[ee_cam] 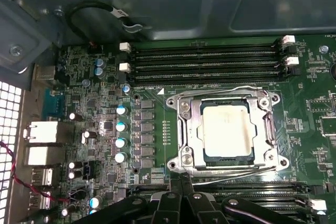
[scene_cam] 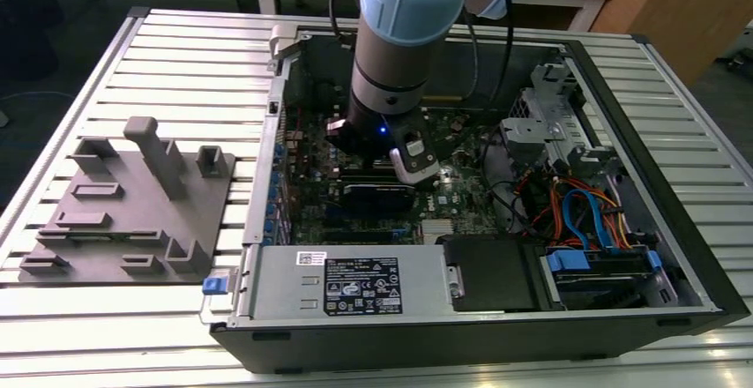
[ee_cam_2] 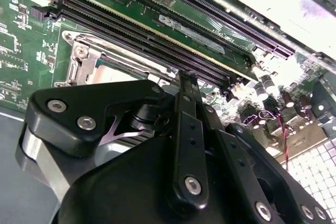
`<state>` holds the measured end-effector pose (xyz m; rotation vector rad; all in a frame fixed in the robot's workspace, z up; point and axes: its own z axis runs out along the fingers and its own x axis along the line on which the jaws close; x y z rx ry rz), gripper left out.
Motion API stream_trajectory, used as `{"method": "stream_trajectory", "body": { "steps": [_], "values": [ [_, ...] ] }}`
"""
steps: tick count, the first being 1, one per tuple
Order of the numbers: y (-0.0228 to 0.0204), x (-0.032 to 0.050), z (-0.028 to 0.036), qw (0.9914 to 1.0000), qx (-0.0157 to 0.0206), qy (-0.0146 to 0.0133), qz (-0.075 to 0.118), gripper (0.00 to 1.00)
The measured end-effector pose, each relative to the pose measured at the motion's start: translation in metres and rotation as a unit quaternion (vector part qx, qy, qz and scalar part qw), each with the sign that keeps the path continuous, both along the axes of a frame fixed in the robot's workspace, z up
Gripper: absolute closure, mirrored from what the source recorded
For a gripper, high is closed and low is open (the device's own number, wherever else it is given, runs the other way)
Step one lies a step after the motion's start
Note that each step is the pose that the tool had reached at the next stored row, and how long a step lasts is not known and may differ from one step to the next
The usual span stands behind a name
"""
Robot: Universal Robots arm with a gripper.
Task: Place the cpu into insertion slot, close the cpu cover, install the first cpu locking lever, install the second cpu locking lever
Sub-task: 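Install the second cpu locking lever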
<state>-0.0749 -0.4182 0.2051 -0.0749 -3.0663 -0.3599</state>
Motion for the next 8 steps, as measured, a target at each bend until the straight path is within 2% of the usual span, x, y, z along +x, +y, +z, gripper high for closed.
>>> {"method": "stream_trajectory", "body": {
  "steps": [3, 4, 6, 8],
  "values": [
    [-0.0001, 0.0, 0.0, 1.0, 0.0001, 0.0, 0.0, 0.9],
    [-0.0003, 0.0, 0.0, 1.0, 0.0015, 0.0001, 0.0, 0.9],
    [-0.0003, 0.0, -0.0003, 0.99998, 0.0065, 0.0, 0.0, 0.9],
    [-0.0006, -0.0001, -0.0006, 0.99996, 0.0088, 0.0, 0.0, 0.9]
  ]
}}
